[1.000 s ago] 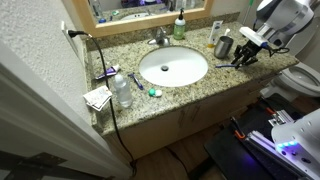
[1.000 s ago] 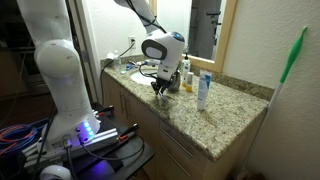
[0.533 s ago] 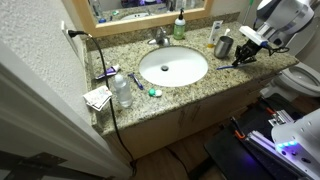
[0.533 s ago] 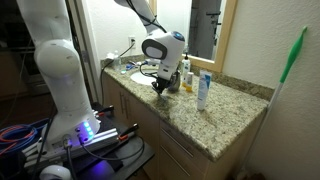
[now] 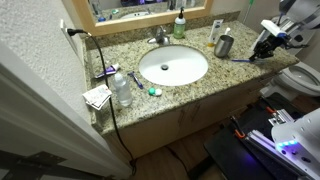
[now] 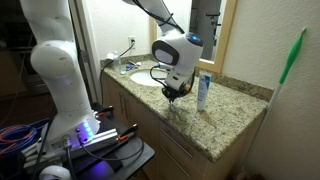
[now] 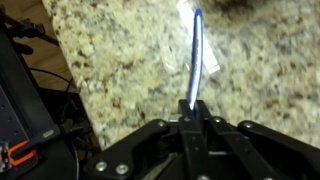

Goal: Close the faucet, move the cup to the right of the counter, then pick the toothbrush and put it in the cup

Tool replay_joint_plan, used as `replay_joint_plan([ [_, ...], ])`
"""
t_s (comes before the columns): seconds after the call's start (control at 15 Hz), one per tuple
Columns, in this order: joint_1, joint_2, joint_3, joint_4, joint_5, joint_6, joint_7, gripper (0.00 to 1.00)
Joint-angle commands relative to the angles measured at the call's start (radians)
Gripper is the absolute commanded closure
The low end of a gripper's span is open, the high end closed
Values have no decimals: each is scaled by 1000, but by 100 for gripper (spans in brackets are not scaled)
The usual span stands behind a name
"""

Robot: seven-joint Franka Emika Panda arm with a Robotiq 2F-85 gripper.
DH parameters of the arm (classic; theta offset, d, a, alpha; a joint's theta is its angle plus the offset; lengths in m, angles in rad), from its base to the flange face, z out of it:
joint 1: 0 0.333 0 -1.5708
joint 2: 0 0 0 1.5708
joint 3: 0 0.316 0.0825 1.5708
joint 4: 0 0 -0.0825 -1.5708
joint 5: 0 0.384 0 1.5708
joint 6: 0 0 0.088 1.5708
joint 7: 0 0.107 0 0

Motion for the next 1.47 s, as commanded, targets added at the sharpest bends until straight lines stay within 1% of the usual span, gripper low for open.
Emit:
replay_joint_plan([
  [0.0,-102,106,-77,88,50,-56,3,98],
  [0.07,-114,128,-91,97,57,-26,32,98],
  [0.13,-136,154,-105,107,81,-13,17,98],
  [0.27,-155,180,-116,116,115,13,-7,98],
  [0.4,-167,206,-122,112,137,61,-62,98],
  [0.47,-149,103,-127,100,97,-18,6,90],
  [0.6,-155,107,-132,103,107,-1,-7,90],
  [0.67,-156,107,-132,104,107,4,-8,98],
  [0.73,-147,127,-136,125,62,-6,35,98],
  [0.8,-134,105,-137,69,31,70,9,98],
  [0.87,-128,89,-143,27,-24,121,-13,98],
  [0.93,-130,61,-158,-21,-86,147,-17,98],
  [1.0,-136,13,-185,-92,-194,151,-1,98],
  [1.07,-140,8,-175,-123,-215,176,0,98],
  [1.13,-141,-19,-180,-164,-272,202,35,98],
  [1.2,-140,-58,-192,-206,-391,196,132,98],
  [1.33,-146,-89,-184,-291,-554,193,242,98],
  [1.4,-157,-64,-182,-185,-451,140,167,98],
])
